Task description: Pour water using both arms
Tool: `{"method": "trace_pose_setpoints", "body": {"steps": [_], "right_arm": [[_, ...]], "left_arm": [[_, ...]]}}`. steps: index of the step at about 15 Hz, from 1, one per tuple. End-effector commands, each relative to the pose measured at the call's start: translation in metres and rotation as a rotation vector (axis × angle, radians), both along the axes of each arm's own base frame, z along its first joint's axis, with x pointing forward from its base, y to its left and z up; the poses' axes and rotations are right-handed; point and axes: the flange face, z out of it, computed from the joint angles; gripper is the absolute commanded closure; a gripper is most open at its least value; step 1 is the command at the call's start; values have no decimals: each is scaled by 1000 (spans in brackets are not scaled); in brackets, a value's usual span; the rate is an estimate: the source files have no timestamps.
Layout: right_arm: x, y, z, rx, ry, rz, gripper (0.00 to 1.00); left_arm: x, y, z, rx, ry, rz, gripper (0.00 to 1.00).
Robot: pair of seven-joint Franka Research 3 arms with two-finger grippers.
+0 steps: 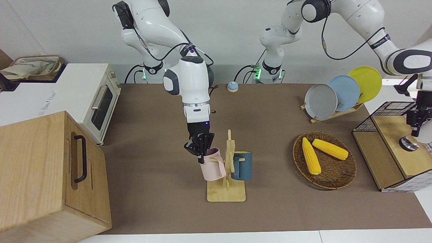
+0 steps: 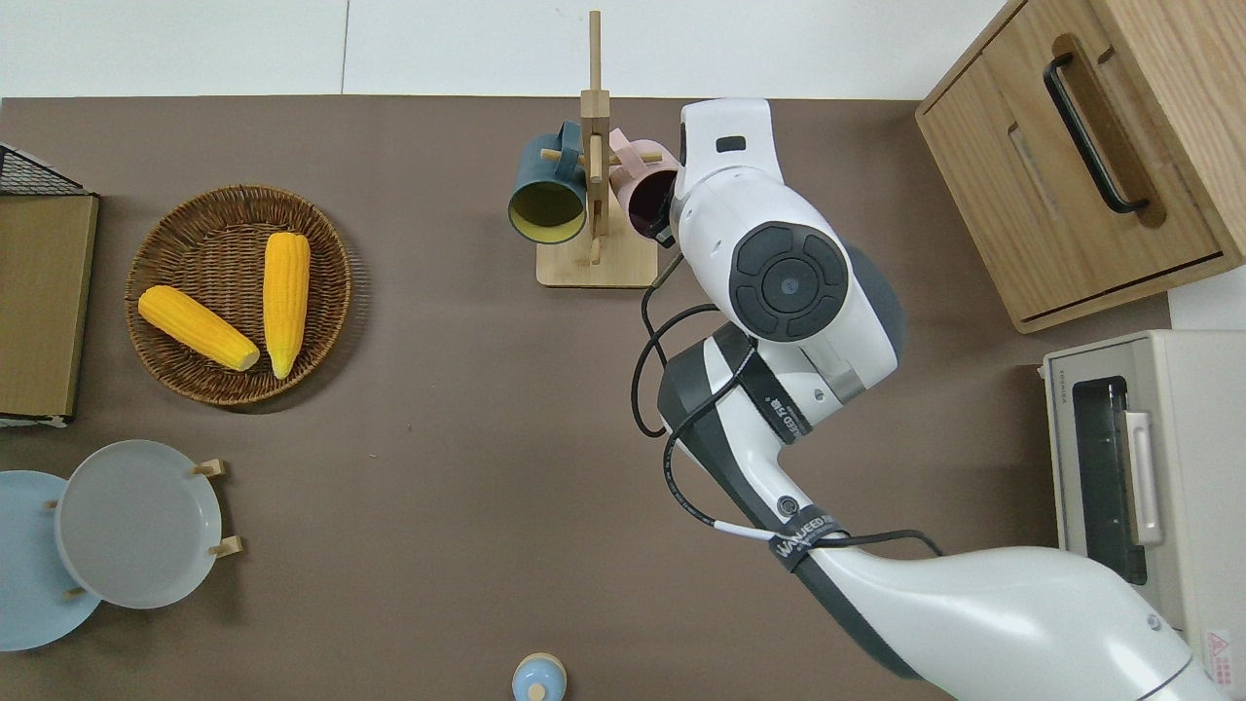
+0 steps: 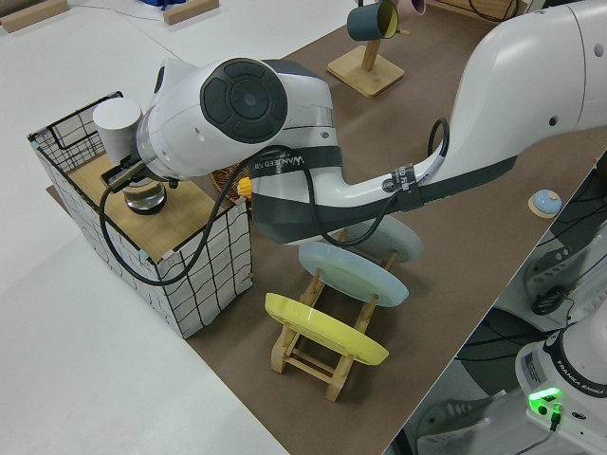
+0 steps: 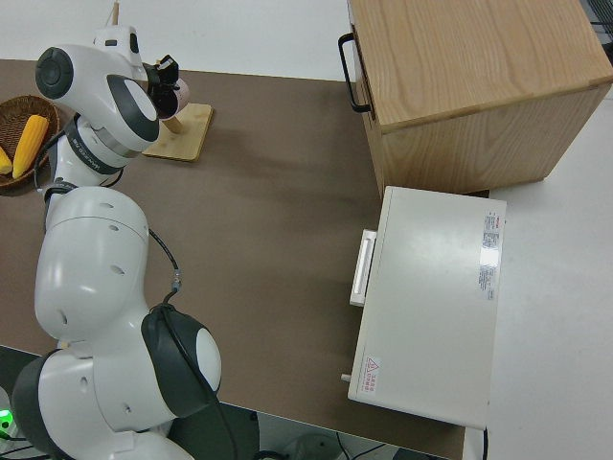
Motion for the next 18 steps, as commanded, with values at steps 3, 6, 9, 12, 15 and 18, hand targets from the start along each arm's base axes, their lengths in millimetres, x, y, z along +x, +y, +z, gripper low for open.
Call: {"method": "trace_pose_setpoints", "body": {"steps": [3, 6, 9, 12, 15, 18], "right_arm": [[-3, -4, 9, 14, 10, -18, 982], [-3, -6, 9, 12, 11, -20, 982], [-3, -10, 8, 10, 15, -24, 982], [-8, -16, 11, 4, 18, -29, 982], [-9, -26, 16, 2, 16, -39, 982], [-10, -28, 18, 1, 16, -39, 982]], "left_arm": [[9, -3, 18, -16, -34, 27, 952], [8, -3, 20, -17, -35, 26, 953], [7, -4, 25, -17, -42, 26, 953], [5, -2, 27, -15, -43, 28, 955], [5, -4, 32, -7, -27, 38, 959], [6, -9, 46, 11, -18, 44, 959]]}}
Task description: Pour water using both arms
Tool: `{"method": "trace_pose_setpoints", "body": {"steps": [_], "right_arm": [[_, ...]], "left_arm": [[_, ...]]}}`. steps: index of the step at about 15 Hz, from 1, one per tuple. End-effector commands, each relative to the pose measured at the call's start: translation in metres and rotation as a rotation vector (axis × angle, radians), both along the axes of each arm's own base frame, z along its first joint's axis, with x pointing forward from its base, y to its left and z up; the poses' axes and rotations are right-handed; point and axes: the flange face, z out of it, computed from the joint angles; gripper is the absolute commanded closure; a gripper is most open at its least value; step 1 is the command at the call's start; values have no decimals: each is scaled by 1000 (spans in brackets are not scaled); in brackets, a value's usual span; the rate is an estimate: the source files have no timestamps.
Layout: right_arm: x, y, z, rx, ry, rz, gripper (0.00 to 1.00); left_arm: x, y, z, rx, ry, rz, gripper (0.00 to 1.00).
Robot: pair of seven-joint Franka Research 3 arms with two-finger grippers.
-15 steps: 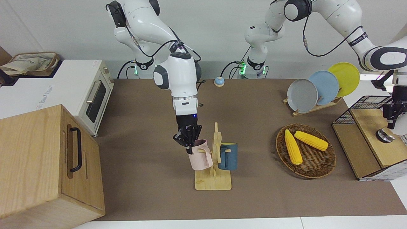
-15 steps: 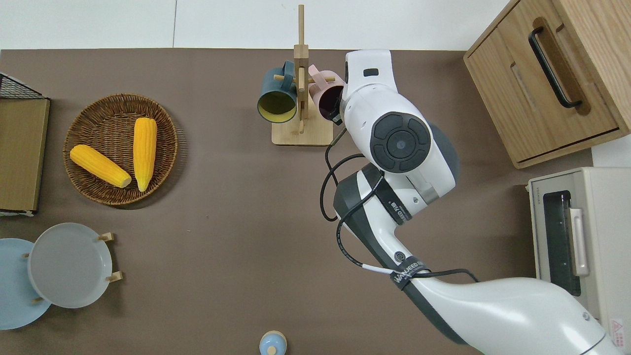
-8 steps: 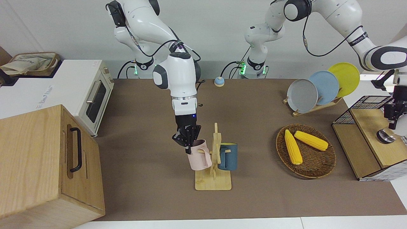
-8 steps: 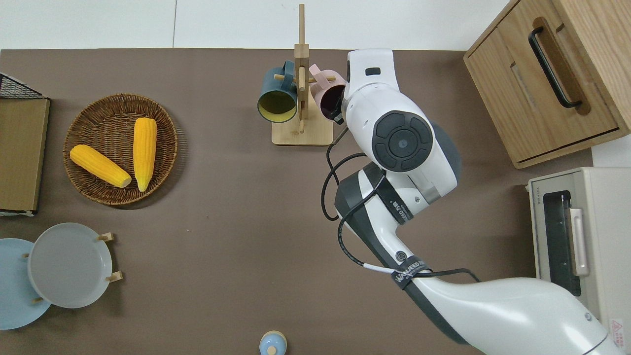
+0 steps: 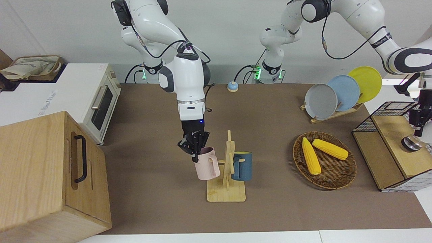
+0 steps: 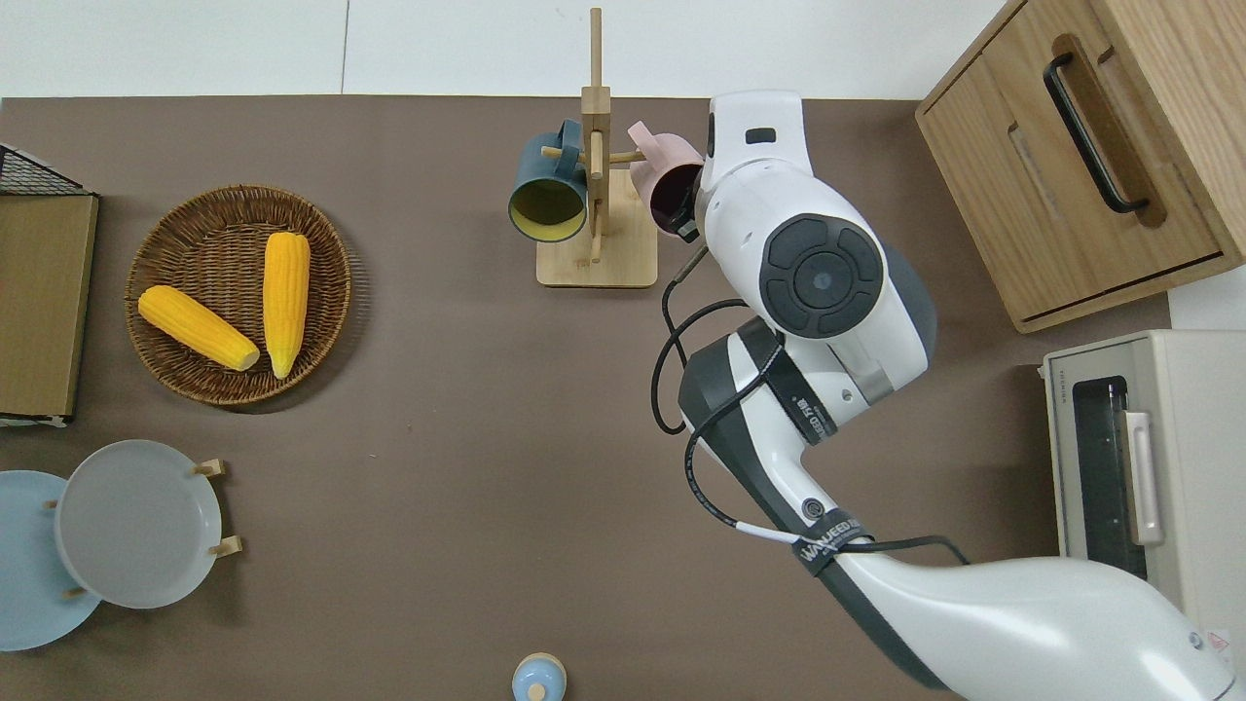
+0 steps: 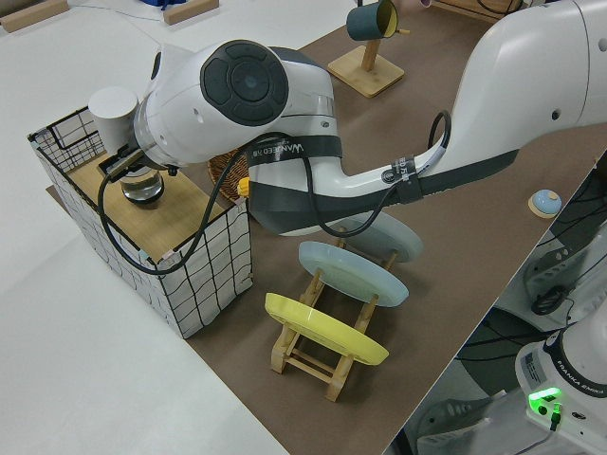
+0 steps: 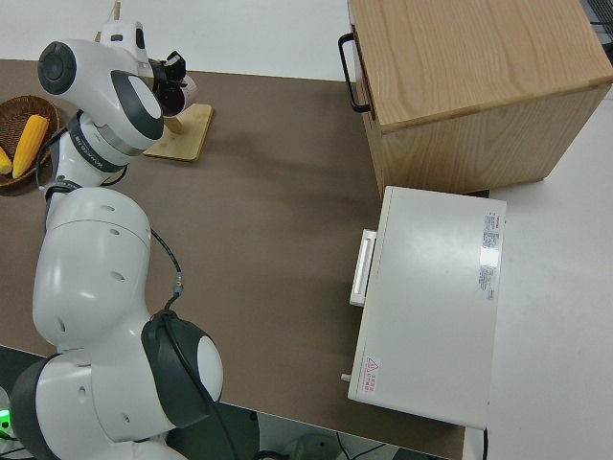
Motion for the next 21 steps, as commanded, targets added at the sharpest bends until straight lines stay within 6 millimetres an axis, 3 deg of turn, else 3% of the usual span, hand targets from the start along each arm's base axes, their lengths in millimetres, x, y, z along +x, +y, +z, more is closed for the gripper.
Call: {"method": "trace_pose_setpoints", "body": {"steps": [1, 6, 10, 17, 21], "right_arm": [[-10, -7, 5, 8, 17, -8, 982], [-18, -31, 11, -8, 30, -29, 982], [-24, -62, 21, -42, 43, -35, 982], [-40, -97, 56, -131, 83, -23, 982], [-55, -119, 77, -191, 150, -33, 982]], "left_arm": [[1, -6, 29, 9, -9, 18, 959], [-1, -6, 33, 3, -10, 21, 959], [-1, -6, 34, 3, -11, 22, 959], [1, -13, 44, -3, -15, 20, 965], [-3, -25, 66, -2, 25, 38, 965]]}}
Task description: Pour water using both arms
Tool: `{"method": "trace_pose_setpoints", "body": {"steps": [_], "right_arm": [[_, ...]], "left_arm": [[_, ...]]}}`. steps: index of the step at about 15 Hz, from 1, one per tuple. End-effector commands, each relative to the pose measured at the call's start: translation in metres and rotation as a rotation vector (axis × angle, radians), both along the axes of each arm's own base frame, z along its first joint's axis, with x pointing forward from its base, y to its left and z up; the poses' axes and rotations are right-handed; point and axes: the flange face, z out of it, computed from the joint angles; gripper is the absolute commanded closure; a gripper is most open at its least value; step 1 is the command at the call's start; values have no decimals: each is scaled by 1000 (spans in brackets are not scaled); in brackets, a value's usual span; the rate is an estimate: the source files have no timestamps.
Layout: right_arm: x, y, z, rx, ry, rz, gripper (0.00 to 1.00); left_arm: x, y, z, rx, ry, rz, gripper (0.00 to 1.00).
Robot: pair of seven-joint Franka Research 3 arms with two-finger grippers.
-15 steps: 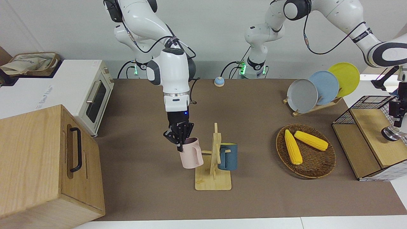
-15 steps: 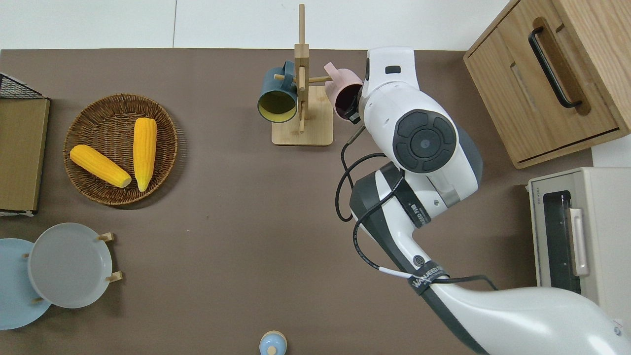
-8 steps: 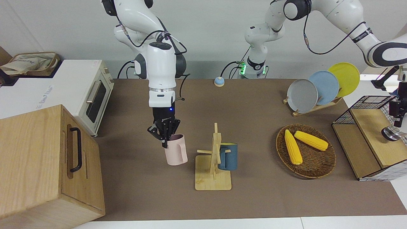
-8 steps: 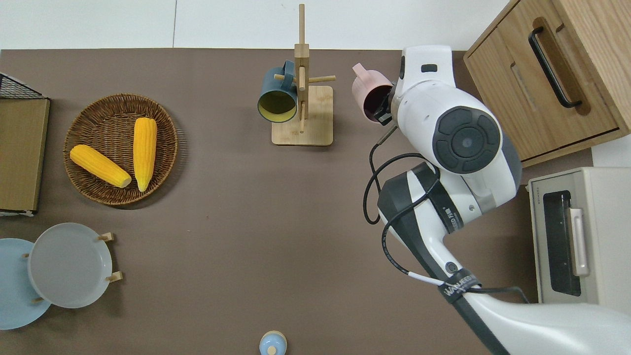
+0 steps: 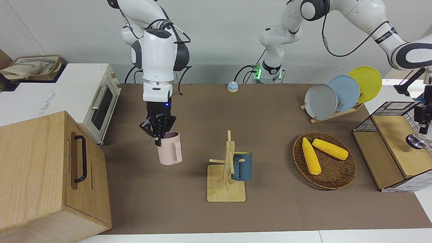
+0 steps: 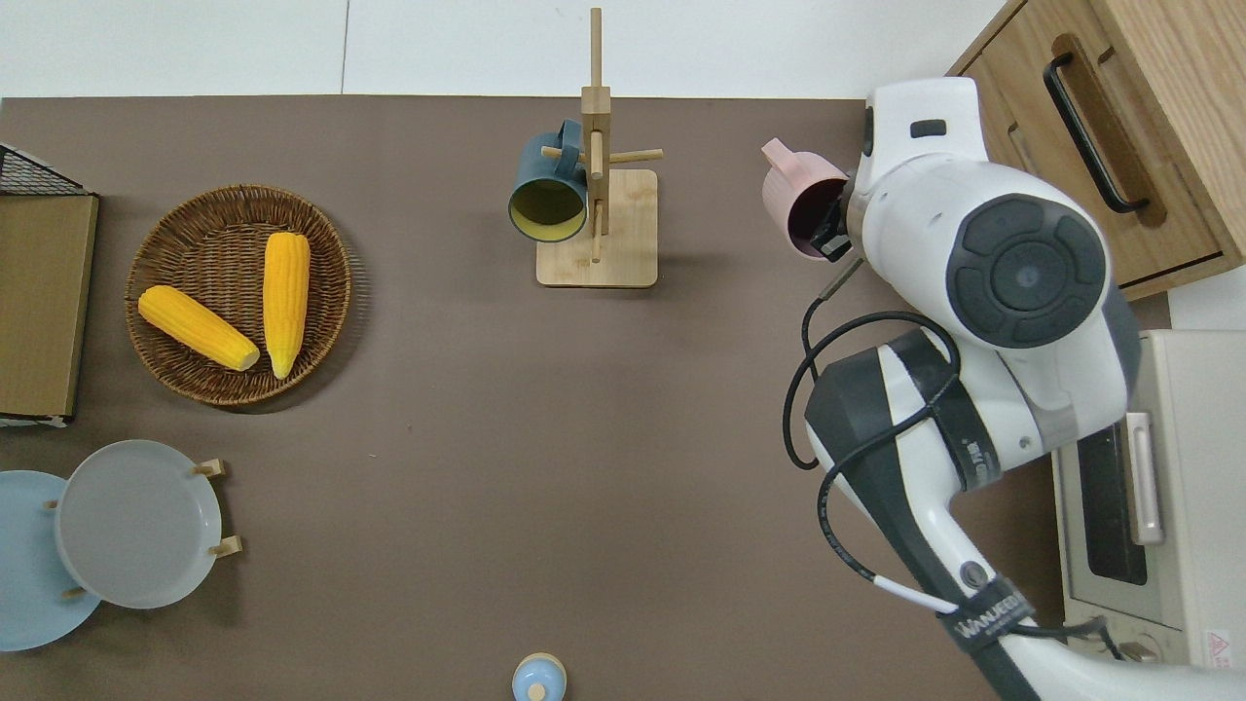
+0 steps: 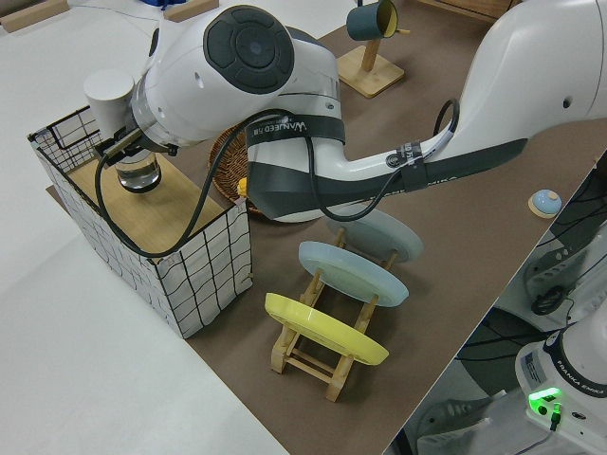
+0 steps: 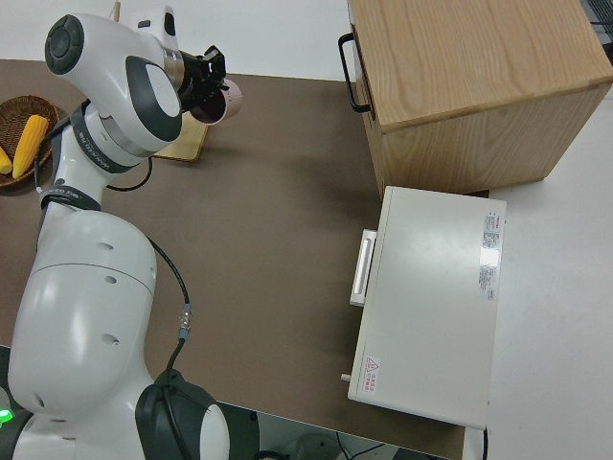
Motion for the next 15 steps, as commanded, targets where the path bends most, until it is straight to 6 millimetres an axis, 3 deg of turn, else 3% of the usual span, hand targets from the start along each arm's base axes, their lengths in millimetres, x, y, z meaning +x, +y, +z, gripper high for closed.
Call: {"method": "trace_pose_setpoints", "body": {"steps": [1, 5, 9, 12, 15], "right_arm": [[-24, -20, 17, -26, 79, -12, 982], [-37, -37, 12, 133, 245, -121, 982], [-43, -40, 8, 227, 316, -258, 1000], [-59, -11, 9, 351, 401, -431, 1000], [-75, 31, 10, 387, 441, -494, 1000]], "left_arm": [[-8, -18, 46, -17, 3, 18, 965], [-10, -44, 75, -31, 13, 24, 965], [-17, -78, 108, -45, 30, 34, 965], [-26, -107, 126, -35, 66, 25, 1000], [-44, -127, 129, -60, 76, 15, 1000]]}}
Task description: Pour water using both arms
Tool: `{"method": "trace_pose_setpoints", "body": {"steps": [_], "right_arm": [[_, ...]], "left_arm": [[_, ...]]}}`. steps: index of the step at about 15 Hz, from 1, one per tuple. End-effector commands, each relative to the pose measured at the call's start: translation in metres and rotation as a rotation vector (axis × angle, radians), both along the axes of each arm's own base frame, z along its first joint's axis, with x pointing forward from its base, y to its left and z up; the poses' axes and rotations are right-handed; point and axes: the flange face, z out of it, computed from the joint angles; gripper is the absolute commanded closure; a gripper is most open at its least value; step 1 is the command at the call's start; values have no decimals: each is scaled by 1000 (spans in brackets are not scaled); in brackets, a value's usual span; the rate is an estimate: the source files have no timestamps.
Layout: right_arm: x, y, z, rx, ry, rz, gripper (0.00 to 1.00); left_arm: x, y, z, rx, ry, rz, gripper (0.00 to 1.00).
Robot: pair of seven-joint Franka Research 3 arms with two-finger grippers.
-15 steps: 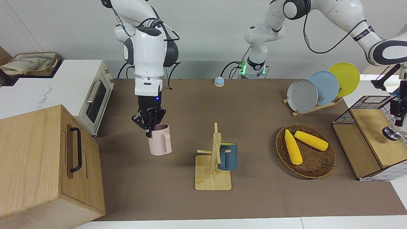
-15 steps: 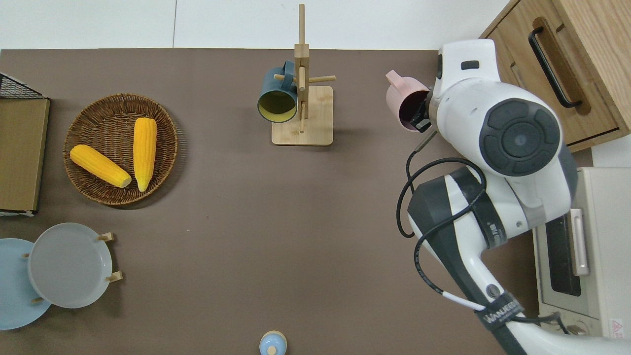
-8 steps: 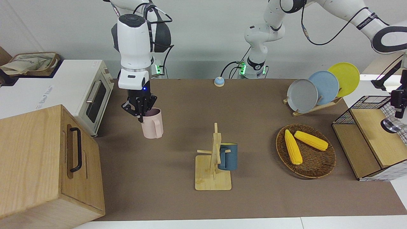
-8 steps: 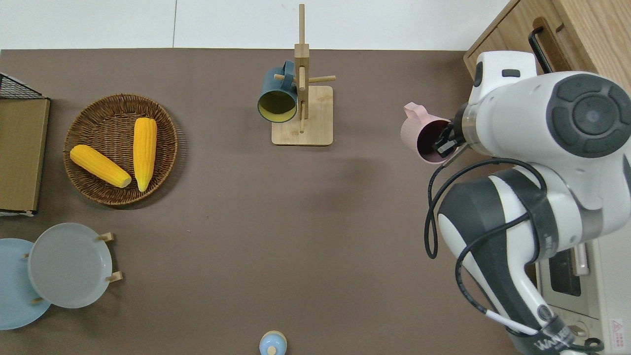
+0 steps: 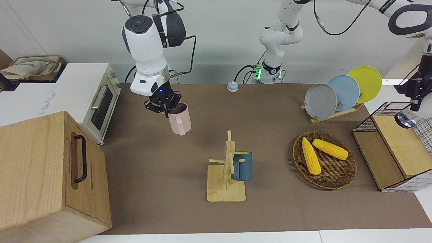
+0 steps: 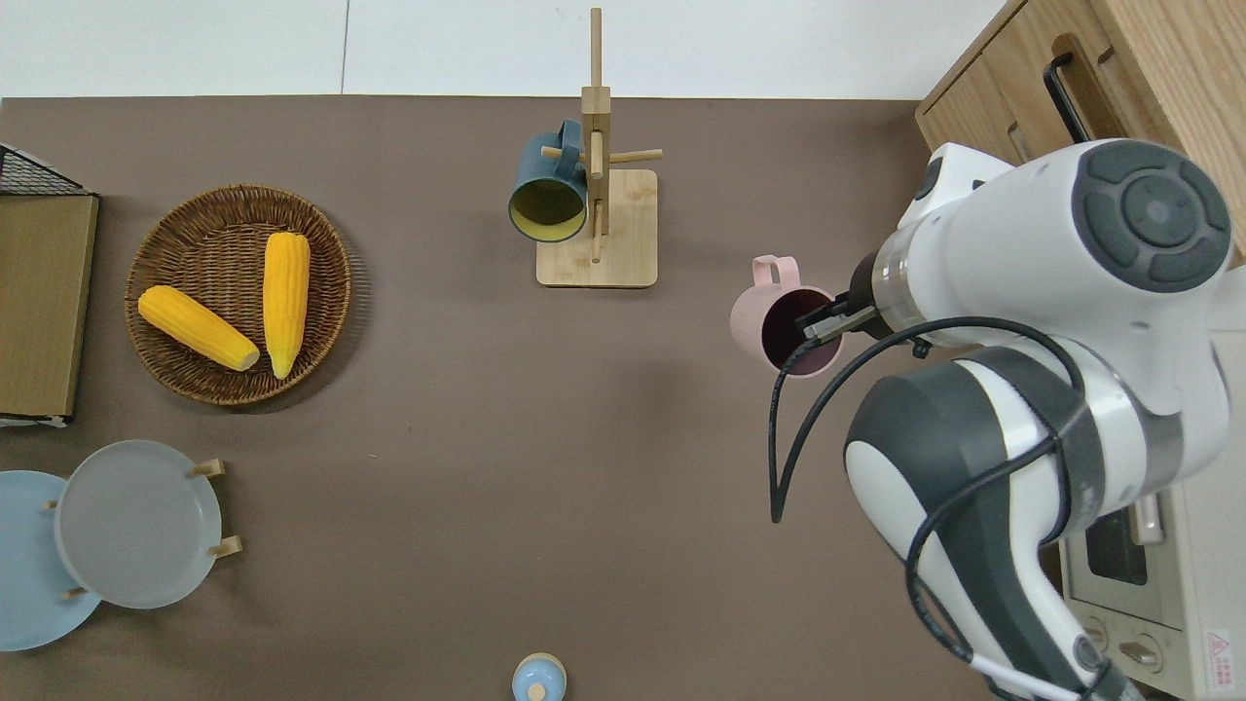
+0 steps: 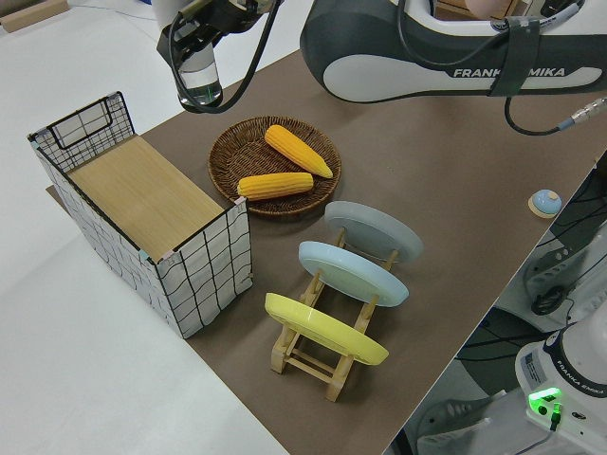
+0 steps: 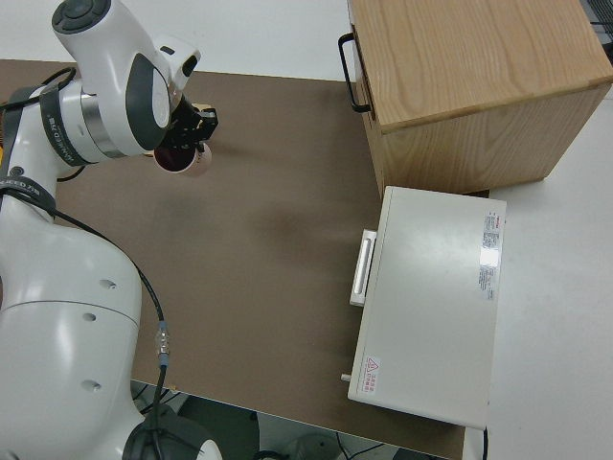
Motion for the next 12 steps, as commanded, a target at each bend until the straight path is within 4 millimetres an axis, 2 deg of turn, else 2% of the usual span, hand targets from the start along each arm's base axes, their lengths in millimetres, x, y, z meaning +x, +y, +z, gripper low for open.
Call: {"method": "trace_pose_setpoints", "body": {"steps": [1, 4, 7, 9, 11, 12], "right_arm": [[-22, 36, 6, 71, 60, -95, 1000], [-28, 57, 12, 200, 118, -181, 1000], [-35, 98, 11, 221, 137, -226, 1000], [-35, 127, 9, 235, 153, -255, 1000], [-33, 151, -9, 234, 180, -246, 1000], [-35, 171, -18, 241, 188, -236, 1000]], "left_arm": [[-31, -31, 17, -19, 7, 6, 1000], [-39, -86, 17, 0, 51, 19, 1000], [-56, -131, 7, -7, 95, 20, 1000], [-71, -153, 2, -22, 106, 12, 1000], [-85, -168, -9, -24, 118, -10, 1000], [-93, -172, -12, -25, 120, -15, 1000]]}}
